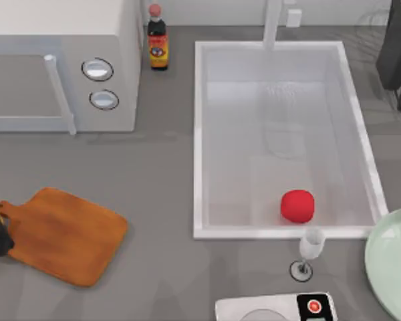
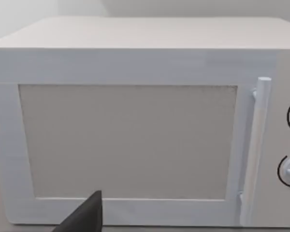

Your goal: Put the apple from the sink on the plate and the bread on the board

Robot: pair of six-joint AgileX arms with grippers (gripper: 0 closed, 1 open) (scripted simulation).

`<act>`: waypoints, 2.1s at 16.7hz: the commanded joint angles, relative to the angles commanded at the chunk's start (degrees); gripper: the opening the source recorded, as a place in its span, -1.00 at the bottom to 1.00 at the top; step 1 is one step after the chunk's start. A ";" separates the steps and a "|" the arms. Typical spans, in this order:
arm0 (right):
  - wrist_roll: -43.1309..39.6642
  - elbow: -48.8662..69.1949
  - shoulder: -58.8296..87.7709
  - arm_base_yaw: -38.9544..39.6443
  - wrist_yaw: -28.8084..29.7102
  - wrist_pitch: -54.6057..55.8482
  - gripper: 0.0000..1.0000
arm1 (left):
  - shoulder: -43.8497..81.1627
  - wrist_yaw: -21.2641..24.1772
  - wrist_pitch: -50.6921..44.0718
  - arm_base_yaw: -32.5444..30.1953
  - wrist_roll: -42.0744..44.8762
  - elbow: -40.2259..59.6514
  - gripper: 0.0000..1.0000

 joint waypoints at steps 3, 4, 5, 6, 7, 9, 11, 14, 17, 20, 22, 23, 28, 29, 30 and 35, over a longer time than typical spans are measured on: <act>4.03 13.90 18.81 3.87 0.02 -9.18 1.00 | 0.00 0.00 0.00 0.00 0.00 0.00 1.00; 5.36 18.53 25.13 5.15 0.03 -12.22 1.00 | 0.00 0.00 0.00 0.00 0.00 0.00 1.00; 6.67 23.07 31.37 6.41 0.03 -15.19 1.00 | 0.00 0.00 0.00 0.00 0.00 0.00 1.00; 7.94 27.49 37.46 7.63 0.04 -18.08 1.00 | 0.00 0.00 0.00 0.00 0.00 0.00 1.00; 9.16 31.74 43.35 8.80 0.05 -20.86 1.00 | 0.00 0.00 0.00 0.00 0.00 0.00 1.00; 11.40 39.55 54.22 10.95 0.06 -25.96 1.00 | 0.00 0.00 0.00 0.00 0.00 0.00 1.00; 13.30 46.16 63.43 12.77 0.07 -30.28 1.00 | 0.00 0.00 0.00 0.00 0.00 0.00 1.00; 15.38 53.34 73.16 14.78 0.08 -35.03 1.00 | 0.00 0.00 0.00 0.00 0.00 0.00 1.00; 16.36 56.63 77.42 15.71 0.08 -37.25 1.00 | 0.00 0.00 0.00 0.00 0.00 0.00 1.00; 16.41 56.81 77.64 15.76 0.08 -37.37 1.00 | 0.00 0.00 0.00 0.00 0.00 0.00 1.00; 16.35 56.64 77.53 15.46 0.06 -37.25 1.00 | 0.00 0.00 0.00 0.00 0.00 0.00 1.00; 16.35 56.56 77.62 15.46 0.07 -37.10 1.00 | 0.00 0.00 0.00 0.00 0.00 0.00 1.00; 16.45 52.89 83.22 15.58 0.13 -27.92 1.00 | 0.00 0.00 0.00 0.00 0.00 0.00 1.00; 16.49 51.78 84.97 15.63 0.15 -24.80 1.00 | 0.00 0.00 0.00 0.00 0.00 0.00 1.00; 16.53 50.62 86.76 15.67 0.17 -21.57 1.00 | 0.00 0.00 0.00 0.00 0.00 0.00 1.00; 16.67 46.19 93.68 15.83 0.24 -10.56 1.00 | 0.00 0.00 0.00 0.00 0.00 0.00 1.00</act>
